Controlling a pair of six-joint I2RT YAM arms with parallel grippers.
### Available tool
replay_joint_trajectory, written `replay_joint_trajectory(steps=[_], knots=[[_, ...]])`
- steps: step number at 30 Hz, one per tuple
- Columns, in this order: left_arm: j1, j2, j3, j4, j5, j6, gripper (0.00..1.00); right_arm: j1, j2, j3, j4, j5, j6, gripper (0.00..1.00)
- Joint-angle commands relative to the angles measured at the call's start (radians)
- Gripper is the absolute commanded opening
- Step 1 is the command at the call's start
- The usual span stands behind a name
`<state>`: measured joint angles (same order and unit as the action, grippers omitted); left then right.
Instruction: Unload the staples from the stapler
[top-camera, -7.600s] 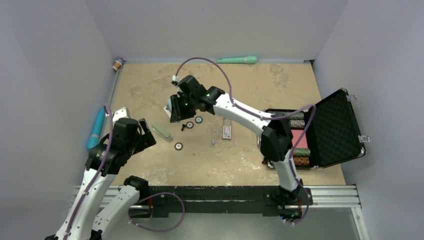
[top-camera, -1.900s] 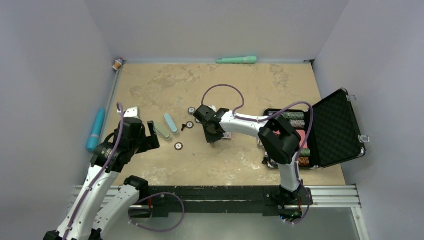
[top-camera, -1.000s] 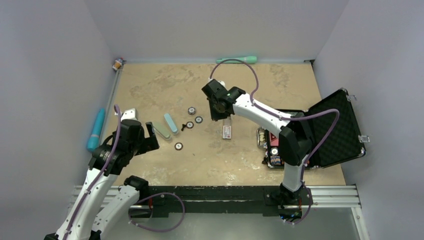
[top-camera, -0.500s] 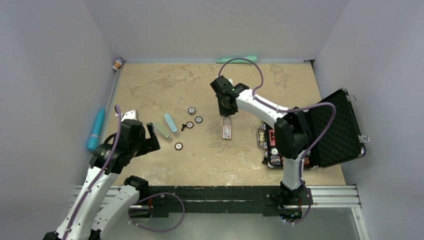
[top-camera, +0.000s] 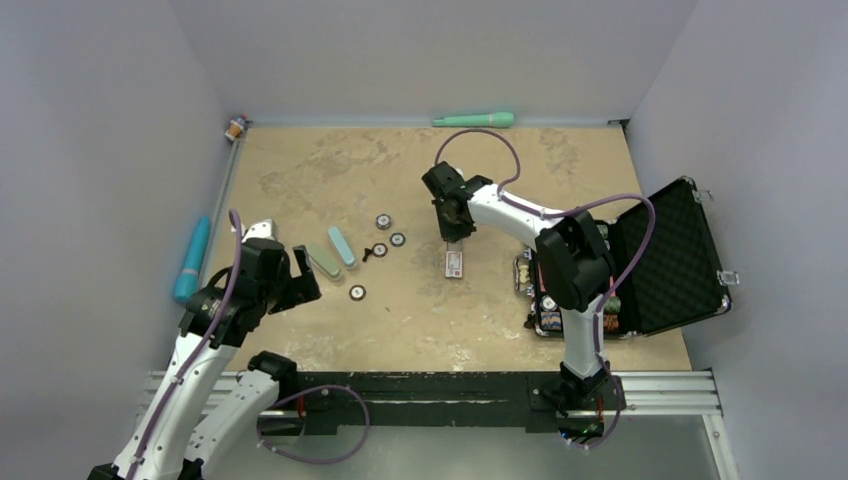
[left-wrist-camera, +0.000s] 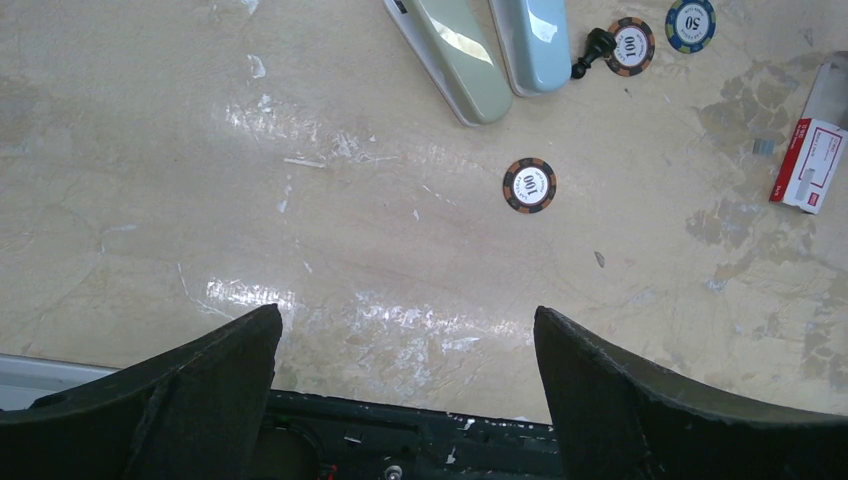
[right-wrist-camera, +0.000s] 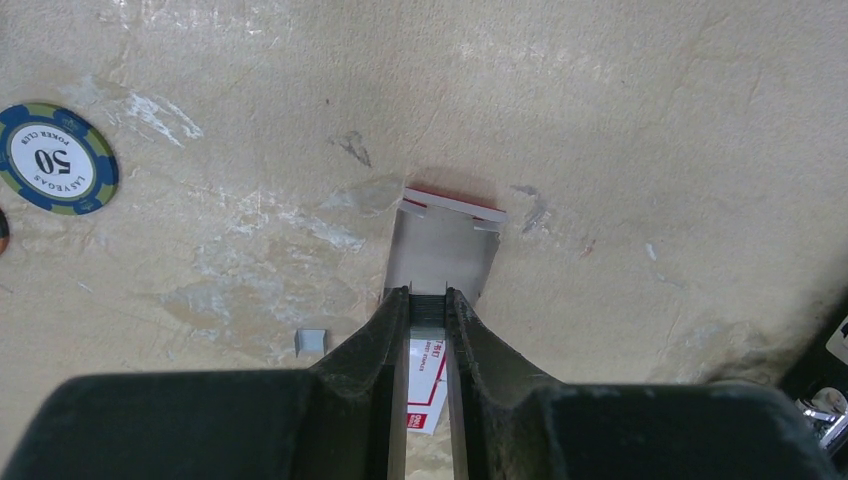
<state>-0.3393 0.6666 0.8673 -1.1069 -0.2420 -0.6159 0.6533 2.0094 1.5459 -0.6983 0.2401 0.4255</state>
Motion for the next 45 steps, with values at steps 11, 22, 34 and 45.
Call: replay_joint_trajectory(steps=[11, 22, 34, 45], knots=[[0.042, 0.014, 0.007, 0.042, 0.053, 0.025, 1.00, -0.013, 0.009, -0.067, 0.106, -0.026, -0.065, 0.17], [0.055, 0.023, 0.008, 0.042, 0.061, 0.026, 1.00, -0.031, 0.011, -0.082, 0.136, -0.025, -0.091, 0.17], [0.066, 0.035, 0.007, 0.043, 0.073, 0.028, 1.00, -0.030, -0.007, -0.117, 0.157, -0.091, -0.096, 0.17], [0.071, 0.032, 0.007, 0.045, 0.075, 0.028, 1.00, -0.030, -0.034, -0.141, 0.157, -0.100, -0.093, 0.16]])
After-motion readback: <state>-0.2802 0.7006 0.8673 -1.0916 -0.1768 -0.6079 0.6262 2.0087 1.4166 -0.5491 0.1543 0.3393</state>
